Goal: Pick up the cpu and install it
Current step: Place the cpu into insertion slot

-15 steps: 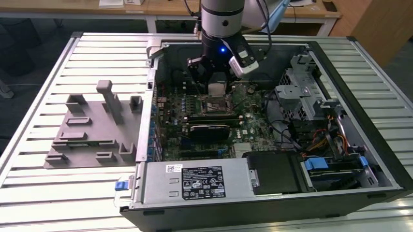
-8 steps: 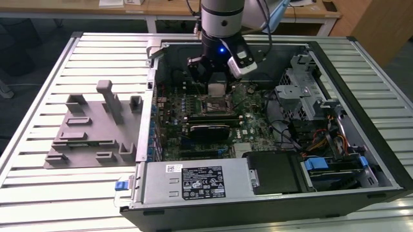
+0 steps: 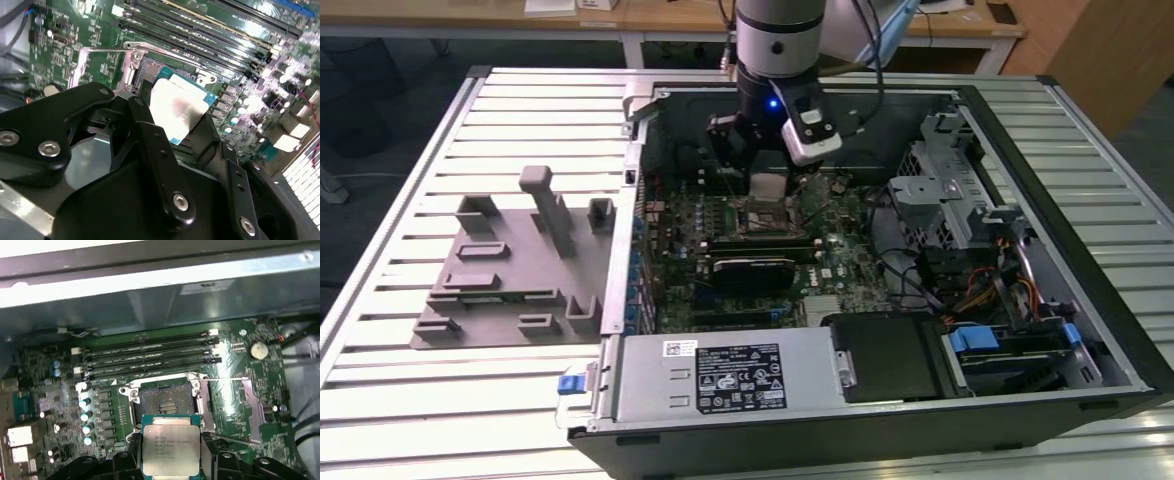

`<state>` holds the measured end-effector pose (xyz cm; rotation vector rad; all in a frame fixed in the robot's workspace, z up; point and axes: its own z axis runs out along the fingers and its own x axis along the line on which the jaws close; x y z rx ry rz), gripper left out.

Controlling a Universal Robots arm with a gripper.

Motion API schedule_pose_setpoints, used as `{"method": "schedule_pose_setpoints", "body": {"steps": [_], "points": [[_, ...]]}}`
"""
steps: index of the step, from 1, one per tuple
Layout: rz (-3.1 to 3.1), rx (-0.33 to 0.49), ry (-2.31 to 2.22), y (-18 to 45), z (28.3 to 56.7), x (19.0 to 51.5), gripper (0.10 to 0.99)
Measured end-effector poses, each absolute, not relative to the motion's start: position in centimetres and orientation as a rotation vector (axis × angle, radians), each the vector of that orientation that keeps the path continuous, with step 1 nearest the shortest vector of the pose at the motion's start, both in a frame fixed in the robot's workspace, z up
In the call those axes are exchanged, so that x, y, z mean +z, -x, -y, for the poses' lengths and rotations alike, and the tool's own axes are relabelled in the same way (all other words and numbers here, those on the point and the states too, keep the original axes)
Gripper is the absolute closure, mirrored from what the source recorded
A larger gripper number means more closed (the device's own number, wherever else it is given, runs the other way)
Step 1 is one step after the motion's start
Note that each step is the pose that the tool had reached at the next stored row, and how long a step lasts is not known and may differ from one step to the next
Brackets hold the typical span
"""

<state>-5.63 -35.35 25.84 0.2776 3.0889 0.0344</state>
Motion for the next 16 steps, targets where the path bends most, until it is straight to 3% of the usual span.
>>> {"method": "schedule_pose_setpoints", "body": {"steps": [16], "points": [[-3.008, 0.024, -0.742, 5.63, 35.35, 25.73, 0.541]]}}
